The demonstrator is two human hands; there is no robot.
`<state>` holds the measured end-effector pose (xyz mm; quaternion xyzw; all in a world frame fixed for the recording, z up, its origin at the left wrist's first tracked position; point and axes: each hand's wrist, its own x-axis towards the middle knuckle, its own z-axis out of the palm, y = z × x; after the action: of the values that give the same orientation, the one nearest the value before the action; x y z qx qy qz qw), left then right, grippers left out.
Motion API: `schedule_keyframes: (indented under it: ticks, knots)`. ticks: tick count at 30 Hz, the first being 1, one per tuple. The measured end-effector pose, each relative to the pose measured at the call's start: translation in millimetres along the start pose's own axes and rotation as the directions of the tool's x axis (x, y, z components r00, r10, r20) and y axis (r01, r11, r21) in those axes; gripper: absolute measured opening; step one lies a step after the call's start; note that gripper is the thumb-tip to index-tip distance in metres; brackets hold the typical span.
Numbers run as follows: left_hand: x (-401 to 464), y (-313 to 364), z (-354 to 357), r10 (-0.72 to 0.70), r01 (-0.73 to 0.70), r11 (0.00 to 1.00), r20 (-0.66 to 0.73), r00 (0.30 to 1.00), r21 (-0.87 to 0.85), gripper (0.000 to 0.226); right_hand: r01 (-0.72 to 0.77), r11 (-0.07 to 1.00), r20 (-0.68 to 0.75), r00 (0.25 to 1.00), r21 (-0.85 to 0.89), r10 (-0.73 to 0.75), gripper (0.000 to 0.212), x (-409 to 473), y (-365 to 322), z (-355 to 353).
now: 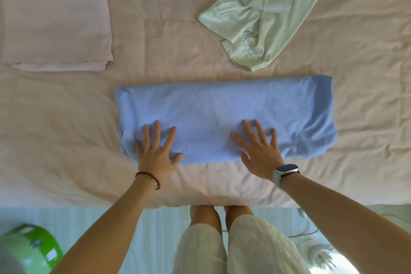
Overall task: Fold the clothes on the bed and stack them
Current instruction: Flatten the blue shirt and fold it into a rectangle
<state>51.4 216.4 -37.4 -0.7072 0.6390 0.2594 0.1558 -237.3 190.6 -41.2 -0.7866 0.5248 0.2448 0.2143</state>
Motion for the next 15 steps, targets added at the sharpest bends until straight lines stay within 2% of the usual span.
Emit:
schedule_keyframes:
  ticks: [2,5,7,9,12,13,15]
  knots:
    - [10,-11,6,-0.142,0.149,0.984,0.076,0.987,-0.097,0.087,-0.051,0.999,0.023,0.998,0.016,0.051,0.057,6,7,5]
    - [20,-27,-1,-0.256,0.291,0.930,0.172,0.951,-0.226,0.094,-0.271,0.956,0.061,0.962,0.112,0.266,0.056,3,43,4]
    - [19,-27,-5,-0.298,0.325,0.931,0.171,0.939,-0.164,0.093,-0.401,0.904,0.074,0.916,0.146,0.394,0.057,-7,73,3]
    - [17,-13,-8,-0.340,0.349,0.932,0.093,0.936,-0.099,0.088,-0.507,0.832,0.075,0.861,0.227,0.504,0.059,-16,97,-2]
    - [19,26,-11,-0.262,0.258,0.960,-0.028,0.965,-0.108,0.082,-0.660,0.671,0.080,0.730,0.338,0.679,0.064,-19,111,-11]
    - [20,42,-11,-0.209,0.203,0.973,-0.047,0.977,-0.105,0.083,-0.671,0.663,0.042,0.712,0.331,0.700,0.064,-17,111,-15]
    - [25,73,-9,-0.092,0.088,0.994,-0.060,0.994,-0.062,0.084,-0.602,0.744,-0.090,0.757,0.290,0.647,0.064,-7,110,-21]
